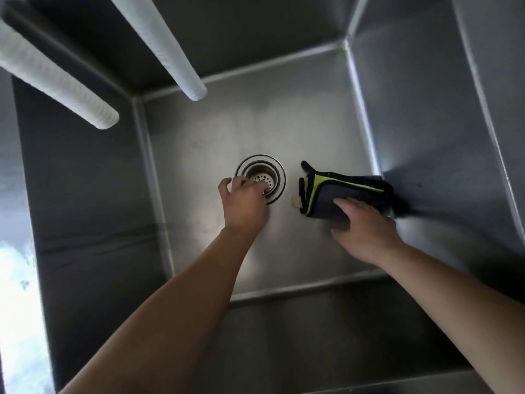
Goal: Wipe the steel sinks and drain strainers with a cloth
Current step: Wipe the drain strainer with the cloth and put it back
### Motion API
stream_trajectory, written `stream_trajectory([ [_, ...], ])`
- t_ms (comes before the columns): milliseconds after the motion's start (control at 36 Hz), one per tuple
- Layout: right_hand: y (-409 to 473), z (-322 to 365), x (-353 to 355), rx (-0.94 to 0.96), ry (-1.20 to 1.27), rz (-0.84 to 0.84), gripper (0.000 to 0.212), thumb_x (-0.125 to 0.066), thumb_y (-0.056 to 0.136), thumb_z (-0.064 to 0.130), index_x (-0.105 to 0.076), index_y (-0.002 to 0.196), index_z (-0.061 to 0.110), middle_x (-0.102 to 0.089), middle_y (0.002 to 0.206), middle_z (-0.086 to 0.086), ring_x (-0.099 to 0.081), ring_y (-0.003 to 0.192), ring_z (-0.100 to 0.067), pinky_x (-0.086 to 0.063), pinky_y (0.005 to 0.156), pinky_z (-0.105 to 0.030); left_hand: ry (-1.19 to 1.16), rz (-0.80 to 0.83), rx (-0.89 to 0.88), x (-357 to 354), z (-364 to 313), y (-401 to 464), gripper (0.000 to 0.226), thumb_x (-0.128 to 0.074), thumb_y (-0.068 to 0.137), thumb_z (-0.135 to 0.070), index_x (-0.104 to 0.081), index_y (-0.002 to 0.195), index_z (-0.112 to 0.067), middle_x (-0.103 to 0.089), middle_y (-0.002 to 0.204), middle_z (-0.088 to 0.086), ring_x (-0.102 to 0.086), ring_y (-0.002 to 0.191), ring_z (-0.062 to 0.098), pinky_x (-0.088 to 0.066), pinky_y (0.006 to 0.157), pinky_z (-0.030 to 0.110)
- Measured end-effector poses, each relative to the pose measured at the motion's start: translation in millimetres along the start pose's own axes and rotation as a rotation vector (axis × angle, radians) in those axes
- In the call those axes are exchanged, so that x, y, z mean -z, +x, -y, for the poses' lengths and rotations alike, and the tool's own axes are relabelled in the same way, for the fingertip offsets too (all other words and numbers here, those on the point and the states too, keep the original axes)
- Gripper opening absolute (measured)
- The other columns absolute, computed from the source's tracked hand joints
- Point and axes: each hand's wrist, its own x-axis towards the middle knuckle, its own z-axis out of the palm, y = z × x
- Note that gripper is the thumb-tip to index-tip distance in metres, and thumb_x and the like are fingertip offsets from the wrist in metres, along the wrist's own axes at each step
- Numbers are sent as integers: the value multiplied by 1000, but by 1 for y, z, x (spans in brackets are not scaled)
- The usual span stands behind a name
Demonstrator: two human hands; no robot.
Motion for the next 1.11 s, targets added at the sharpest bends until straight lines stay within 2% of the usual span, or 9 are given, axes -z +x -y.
stream_trajectory([
  [111, -5, 10, 9, 43, 251, -154, 63, -65, 91, 27, -42, 150, 22, -43, 154, 0, -41, 139, -22, -37, 112, -39, -79, -155, -79, 13, -5, -9, 28, -61, 87, -9, -77, 100, -27, -72, 96, -6, -54, 115, 23, -23, 109, 45],
  [278, -15, 10, 25, 184, 306, -197, 85, -80, 80, 27, -36, 153, 21, -39, 156, 4, -35, 143, -15, -27, 116, -26, -296, -319, -276, 23, -17, -41, 9, -73, 80, -15, -79, 87, -19, -74, 92, -6, -63, 102, 29, -40, 92, 47],
  [417, -20, -5, 35, 146, 260, -92, 98, -87, 69, 36, -36, 152, 29, -44, 152, 4, -39, 141, -15, -32, 117, -36, -513, -214, -352, 20, -41, -57, 13, -71, 81, -15, -79, 91, -17, -75, 95, -5, -66, 101, 22, -46, 92, 41],
  [556, -26, -17, 29, 168, 397, -110, 64, -89, 67, 32, -58, 122, 41, -59, 101, 32, -52, 98, 25, -37, 78, 2, -670, -83, -352, 23, -65, -57, 17, -75, 78, -2, -79, 92, -10, -76, 93, 2, -71, 88, 19, -54, 82, 31],
  [639, -22, -20, 24, 71, 523, -123, 61, -89, 64, 39, -62, 119, 32, -65, 108, 20, -60, 100, 4, -42, 80, -13, -719, 20, -283, 21, -70, -59, 18, -76, 82, -4, -79, 98, -11, -76, 97, 2, -70, 91, 17, -53, 84, 28],
  [750, -16, -20, 27, 20, 503, -163, 49, -88, 66, 34, -65, 109, 29, -69, 100, 15, -65, 94, -5, -49, 77, -22, -880, 168, -171, 21, -76, -51, 22, -74, 82, 2, -77, 102, -8, -73, 102, 3, -67, 92, 7, -46, 84, 12],
  [861, -6, -10, 25, -35, 201, -332, 55, -81, 74, 35, -60, 122, 20, -64, 117, -6, -56, 109, -30, -47, 94, -43, -941, 264, 15, 18, -76, -30, 48, -61, 82, 10, -69, 122, -16, -70, 117, -4, -66, 104, 11, -51, 94, 24],
  [1000, 6, -11, 15, -15, -60, -381, 50, -77, 80, 34, -57, 122, 14, -57, 121, -11, -52, 114, -34, -35, 97, -43, -773, 190, 268, 6, -73, 0, 43, -52, 87, -7, -65, 125, -23, -66, 111, -5, -63, 108, 19, -52, 95, 34],
  [1111, 7, -14, 10, 5, -77, -360, 45, -80, 78, 33, -60, 113, 13, -55, 117, -11, -56, 106, -33, -36, 95, -42, -517, 296, 105, -5, -85, 9, 51, -60, 82, -14, -62, 132, -27, -63, 124, 11, -57, 116, 30, -48, 98, 37],
])
